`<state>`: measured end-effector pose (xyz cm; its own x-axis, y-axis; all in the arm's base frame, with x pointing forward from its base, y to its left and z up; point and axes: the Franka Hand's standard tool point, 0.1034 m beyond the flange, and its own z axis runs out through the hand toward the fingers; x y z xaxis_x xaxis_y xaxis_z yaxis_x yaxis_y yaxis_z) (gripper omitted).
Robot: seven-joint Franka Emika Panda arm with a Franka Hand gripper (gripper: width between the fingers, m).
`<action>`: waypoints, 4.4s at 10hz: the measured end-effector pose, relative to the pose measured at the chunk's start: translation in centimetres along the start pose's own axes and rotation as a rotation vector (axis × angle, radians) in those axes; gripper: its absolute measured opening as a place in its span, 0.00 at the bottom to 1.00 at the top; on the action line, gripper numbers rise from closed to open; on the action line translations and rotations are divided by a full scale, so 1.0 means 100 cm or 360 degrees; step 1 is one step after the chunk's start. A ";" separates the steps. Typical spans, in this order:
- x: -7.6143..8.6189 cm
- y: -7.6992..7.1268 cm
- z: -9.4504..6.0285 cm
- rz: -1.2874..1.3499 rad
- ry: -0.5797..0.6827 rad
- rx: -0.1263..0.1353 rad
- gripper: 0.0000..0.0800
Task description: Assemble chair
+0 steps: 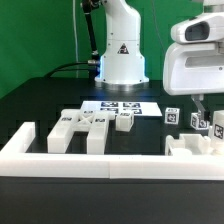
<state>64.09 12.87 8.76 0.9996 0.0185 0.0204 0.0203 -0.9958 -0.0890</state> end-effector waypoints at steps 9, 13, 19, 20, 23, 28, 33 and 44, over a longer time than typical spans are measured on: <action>0.000 0.002 0.000 -0.0094 0.0001 -0.0015 0.36; 0.000 0.006 0.001 0.0700 0.0007 0.0005 0.36; 0.001 0.009 0.002 0.1587 0.0003 0.0015 0.36; 0.001 0.010 0.002 0.1699 0.0003 0.0015 0.36; 0.000 0.010 0.002 0.1988 0.0004 0.0020 0.36; 0.000 0.005 0.000 0.1725 -0.0015 0.0007 0.74; 0.000 0.005 0.000 0.0993 -0.0011 0.0008 0.81; 0.000 0.003 0.002 -0.0307 0.0013 -0.0047 0.67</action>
Offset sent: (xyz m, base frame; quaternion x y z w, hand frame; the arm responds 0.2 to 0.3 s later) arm 0.0000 0.0000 0.0000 0.0000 0.0000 0.0000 1.0000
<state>64.14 12.61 8.51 0.9771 0.2085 0.0423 0.2106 -0.9761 -0.0534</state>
